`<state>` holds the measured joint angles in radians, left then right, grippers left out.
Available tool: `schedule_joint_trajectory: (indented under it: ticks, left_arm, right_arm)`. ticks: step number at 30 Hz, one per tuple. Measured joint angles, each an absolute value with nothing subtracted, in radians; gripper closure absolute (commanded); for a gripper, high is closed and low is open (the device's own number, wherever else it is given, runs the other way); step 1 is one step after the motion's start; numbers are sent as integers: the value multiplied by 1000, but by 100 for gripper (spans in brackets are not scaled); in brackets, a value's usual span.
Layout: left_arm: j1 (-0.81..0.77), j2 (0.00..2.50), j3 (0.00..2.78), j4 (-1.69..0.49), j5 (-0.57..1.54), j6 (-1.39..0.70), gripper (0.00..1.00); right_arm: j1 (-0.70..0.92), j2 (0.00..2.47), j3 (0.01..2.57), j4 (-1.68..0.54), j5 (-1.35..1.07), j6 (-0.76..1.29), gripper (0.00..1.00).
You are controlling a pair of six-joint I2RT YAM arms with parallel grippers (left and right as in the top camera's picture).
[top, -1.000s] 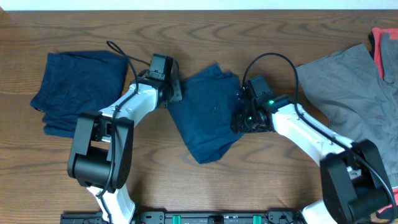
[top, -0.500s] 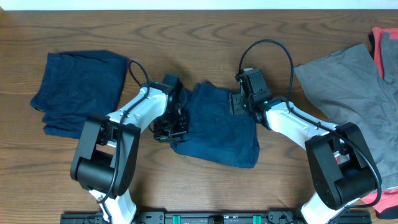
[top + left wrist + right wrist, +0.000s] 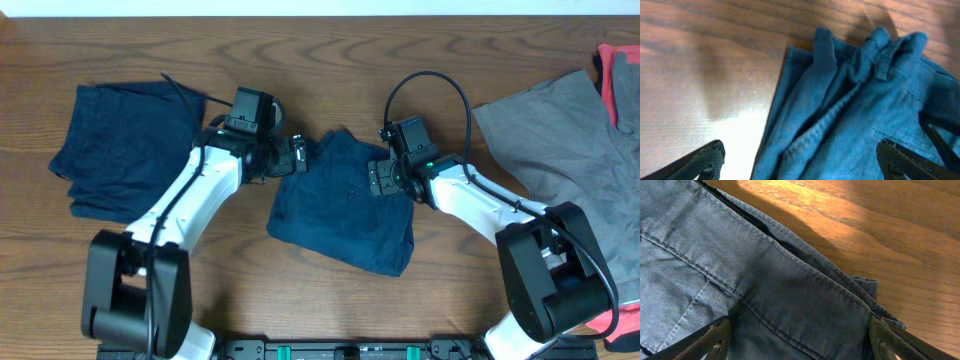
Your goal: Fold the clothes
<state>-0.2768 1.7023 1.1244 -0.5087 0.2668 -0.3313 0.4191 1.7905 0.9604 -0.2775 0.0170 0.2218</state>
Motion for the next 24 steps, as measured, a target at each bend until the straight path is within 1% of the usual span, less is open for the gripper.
schedule_joint_trajectory:
  ticks: [2, 8, 15, 17, 18, 20, 22, 23, 24]
  left_arm:
    - [-276, 1733, 1124, -477, 279, -330, 2]
    - [-277, 1838, 1124, -384, 374, -267, 2]
    - [-289, 1897, 1126, -355, 477, -233, 2]
    - [-306, 1903, 1128, -353, 496, -227, 1]
    - [-318, 1906, 1131, -350, 503, -227, 3]
    - [-340, 1910, 1135, -348, 512, -223, 25]
    - [-366, 1922, 1136, -349, 514, -208, 71]
    - [-376, 1927, 1136, -346, 516, -205, 91]
    - [-386, 1934, 1136, -346, 513, -201, 94]
  right_arm:
    - [419, 1790, 960, -278, 17, 222, 16]
    - [419, 1790, 961, -292, 15, 221, 16]
    - [419, 1790, 961, -293, 15, 221, 17]
    - [419, 1790, 960, -295, 15, 221, 17]
    - [419, 1790, 960, -295, 15, 221, 17]
    - [419, 1790, 960, -297, 15, 221, 17]
    - [419, 1790, 961, -300, 15, 221, 17]
    - [419, 1790, 960, -302, 16, 221, 18]
    - [419, 1790, 961, -303, 17, 221, 19]
